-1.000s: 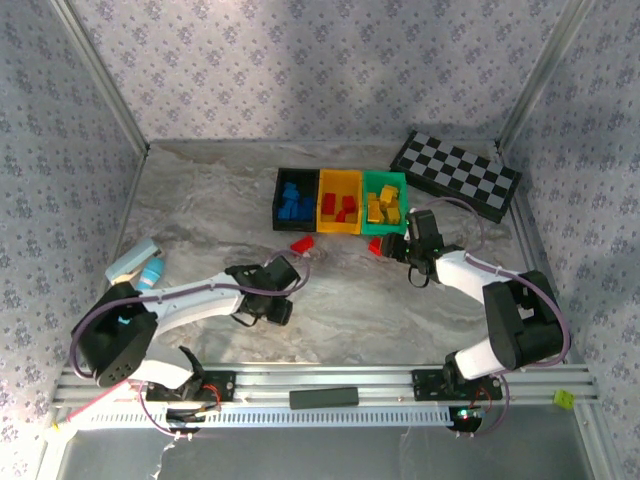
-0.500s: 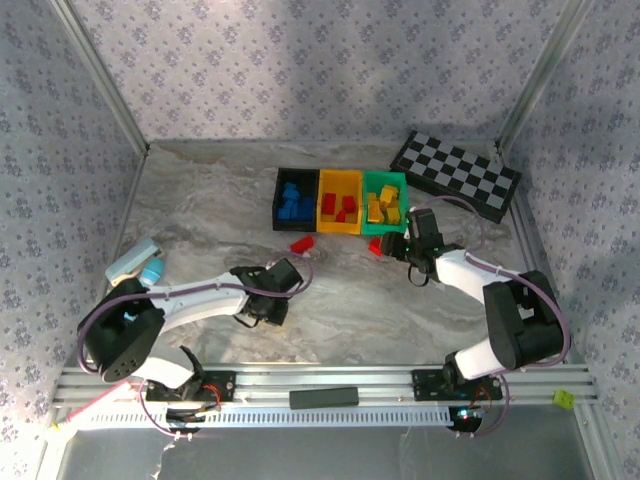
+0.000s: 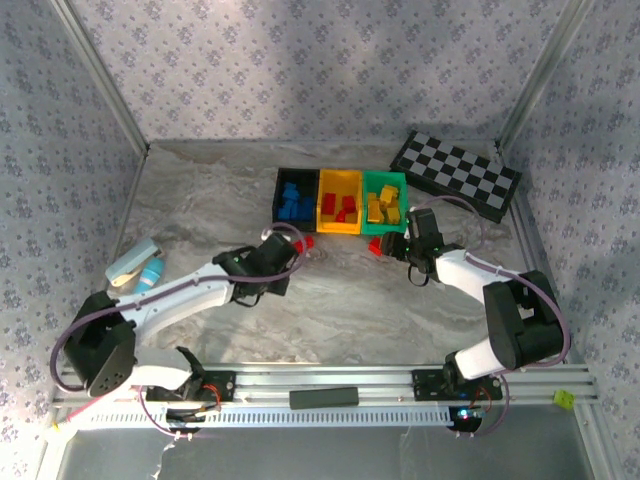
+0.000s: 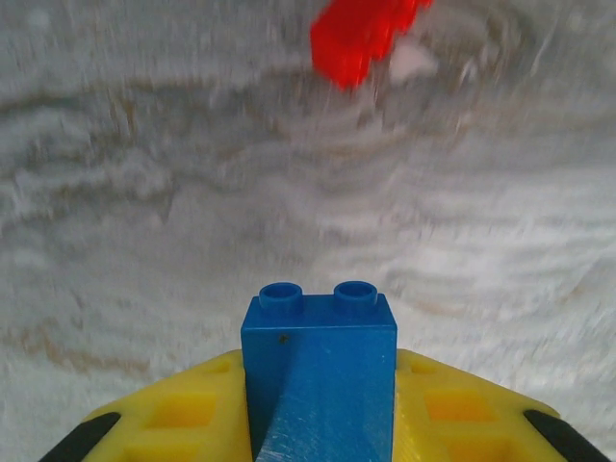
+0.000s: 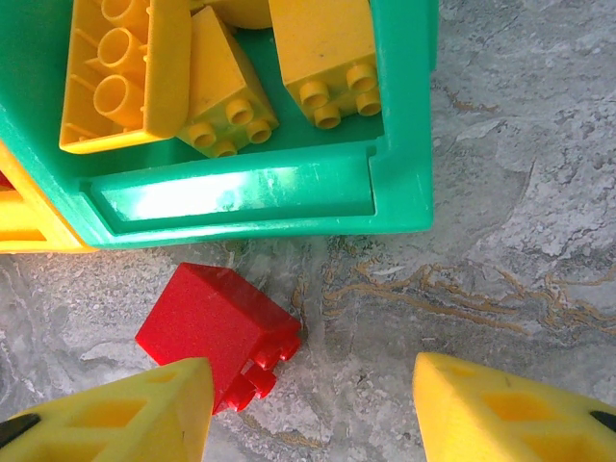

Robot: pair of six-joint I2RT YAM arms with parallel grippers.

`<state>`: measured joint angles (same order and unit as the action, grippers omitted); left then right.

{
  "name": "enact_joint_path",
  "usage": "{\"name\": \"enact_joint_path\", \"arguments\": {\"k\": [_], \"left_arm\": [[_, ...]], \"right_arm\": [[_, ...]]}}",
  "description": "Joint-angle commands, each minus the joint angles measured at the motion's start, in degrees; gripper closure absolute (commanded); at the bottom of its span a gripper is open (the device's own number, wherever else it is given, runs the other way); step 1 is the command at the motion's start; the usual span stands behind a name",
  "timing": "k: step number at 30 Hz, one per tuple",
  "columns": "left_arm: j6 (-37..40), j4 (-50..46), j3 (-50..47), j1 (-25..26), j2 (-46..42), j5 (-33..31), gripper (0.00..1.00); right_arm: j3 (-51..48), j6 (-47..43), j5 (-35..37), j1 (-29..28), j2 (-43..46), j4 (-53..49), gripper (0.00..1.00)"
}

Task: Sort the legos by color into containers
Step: Pick up the lego from the middle-left of the table, then place the lego in the container.

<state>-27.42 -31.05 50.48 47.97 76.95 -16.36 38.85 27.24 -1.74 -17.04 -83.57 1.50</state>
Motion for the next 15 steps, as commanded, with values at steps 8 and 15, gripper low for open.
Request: {"name": "enact_joint_path", "arguments": {"k": [8, 15], "left_arm": [[6.9, -1.8, 23.8, -6.2, 18.2, 0.1, 0.9], [6.2, -5.0, 38.2, -10.7, 31.5, 3.4, 0.88]], "right_arm": [[1.2, -0.3, 1.5, -0.3, 0.8, -1.6, 0.41], [1.3, -0.4, 1.5, 0.0, 1.2, -2.1, 0.41]]}}
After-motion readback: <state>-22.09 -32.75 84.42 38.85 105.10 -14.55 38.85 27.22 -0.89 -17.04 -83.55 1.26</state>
